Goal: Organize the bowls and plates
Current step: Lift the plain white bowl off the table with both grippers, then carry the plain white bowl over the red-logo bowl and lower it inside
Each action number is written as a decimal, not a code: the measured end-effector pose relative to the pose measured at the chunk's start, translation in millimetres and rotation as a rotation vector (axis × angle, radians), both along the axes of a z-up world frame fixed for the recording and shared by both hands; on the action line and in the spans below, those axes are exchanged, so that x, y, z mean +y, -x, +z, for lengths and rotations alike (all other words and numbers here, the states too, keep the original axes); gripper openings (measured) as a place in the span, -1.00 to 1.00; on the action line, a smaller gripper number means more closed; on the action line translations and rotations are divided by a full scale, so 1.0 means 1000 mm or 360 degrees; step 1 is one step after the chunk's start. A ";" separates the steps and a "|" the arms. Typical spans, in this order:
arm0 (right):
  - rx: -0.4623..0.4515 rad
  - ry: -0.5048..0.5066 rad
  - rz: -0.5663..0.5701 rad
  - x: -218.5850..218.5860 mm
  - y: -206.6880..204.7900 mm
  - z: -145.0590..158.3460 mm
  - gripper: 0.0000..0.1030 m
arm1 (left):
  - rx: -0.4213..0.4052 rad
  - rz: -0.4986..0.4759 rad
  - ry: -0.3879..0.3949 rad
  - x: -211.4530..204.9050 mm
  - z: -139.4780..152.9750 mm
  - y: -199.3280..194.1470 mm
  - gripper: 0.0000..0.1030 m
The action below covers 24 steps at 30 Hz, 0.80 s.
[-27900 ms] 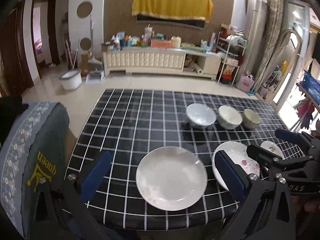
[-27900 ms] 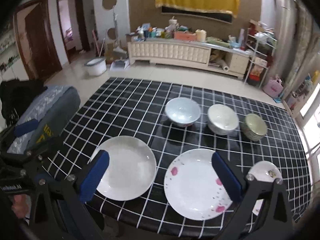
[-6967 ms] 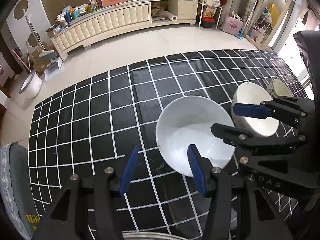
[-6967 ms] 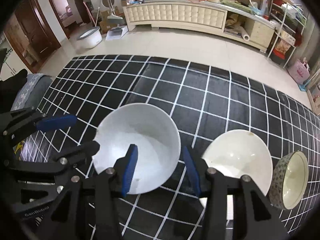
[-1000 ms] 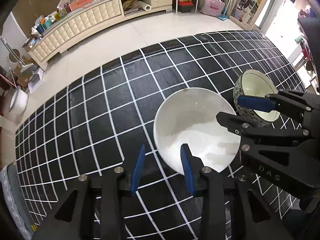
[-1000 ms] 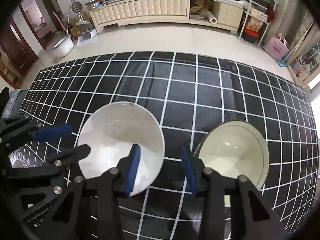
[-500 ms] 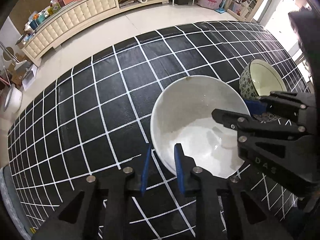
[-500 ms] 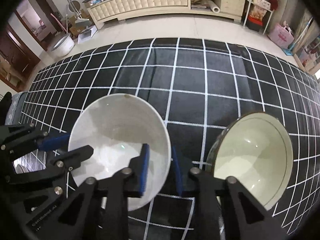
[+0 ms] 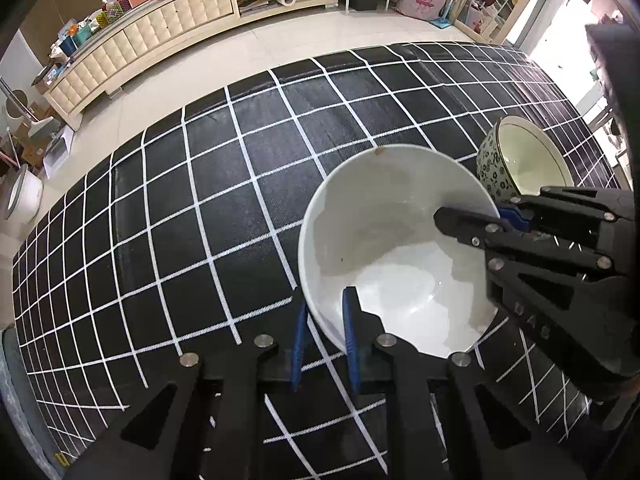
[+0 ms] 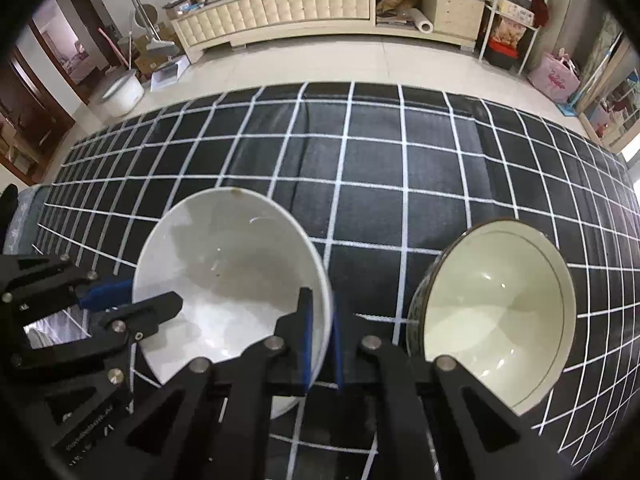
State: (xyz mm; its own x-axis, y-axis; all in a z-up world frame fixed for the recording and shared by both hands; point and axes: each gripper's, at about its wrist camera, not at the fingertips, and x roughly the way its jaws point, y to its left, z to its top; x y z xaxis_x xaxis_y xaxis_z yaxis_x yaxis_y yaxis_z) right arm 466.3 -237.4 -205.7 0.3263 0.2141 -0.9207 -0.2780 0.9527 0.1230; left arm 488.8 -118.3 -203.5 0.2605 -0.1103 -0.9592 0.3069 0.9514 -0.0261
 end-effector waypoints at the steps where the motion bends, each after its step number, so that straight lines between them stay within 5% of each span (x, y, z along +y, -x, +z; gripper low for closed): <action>1: -0.0006 -0.0014 -0.0002 0.000 0.002 0.004 -0.79 | -0.0002 0.0005 0.0004 0.002 0.001 0.000 -0.75; 24: -0.0092 -0.0110 -0.0022 0.012 0.084 0.076 -0.79 | -0.0159 0.0029 0.0025 0.024 0.085 0.100 -0.79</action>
State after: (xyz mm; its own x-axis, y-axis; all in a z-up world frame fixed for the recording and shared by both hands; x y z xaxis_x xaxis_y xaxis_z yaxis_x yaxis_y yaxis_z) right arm 381.8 -225.8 -130.0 0.3820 0.2717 -0.8833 -0.2734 0.9463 0.1728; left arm 389.0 -94.5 -118.0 0.3567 -0.1195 -0.9266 0.2915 0.9565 -0.0111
